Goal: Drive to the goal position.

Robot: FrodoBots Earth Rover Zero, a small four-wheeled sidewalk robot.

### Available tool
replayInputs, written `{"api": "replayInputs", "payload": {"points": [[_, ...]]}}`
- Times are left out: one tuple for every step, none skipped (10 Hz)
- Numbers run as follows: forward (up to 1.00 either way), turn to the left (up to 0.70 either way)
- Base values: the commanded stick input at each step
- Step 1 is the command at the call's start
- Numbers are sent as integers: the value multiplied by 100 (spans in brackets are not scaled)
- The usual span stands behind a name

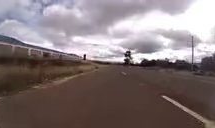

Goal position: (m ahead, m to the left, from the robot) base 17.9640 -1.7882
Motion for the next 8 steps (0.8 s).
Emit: {"api": "replayInputs", "payload": {"points": [[70,1],[70,0],[70,-19],[70,-34],[70,-34],[70,-34],[70,-34],[70,1]]}}
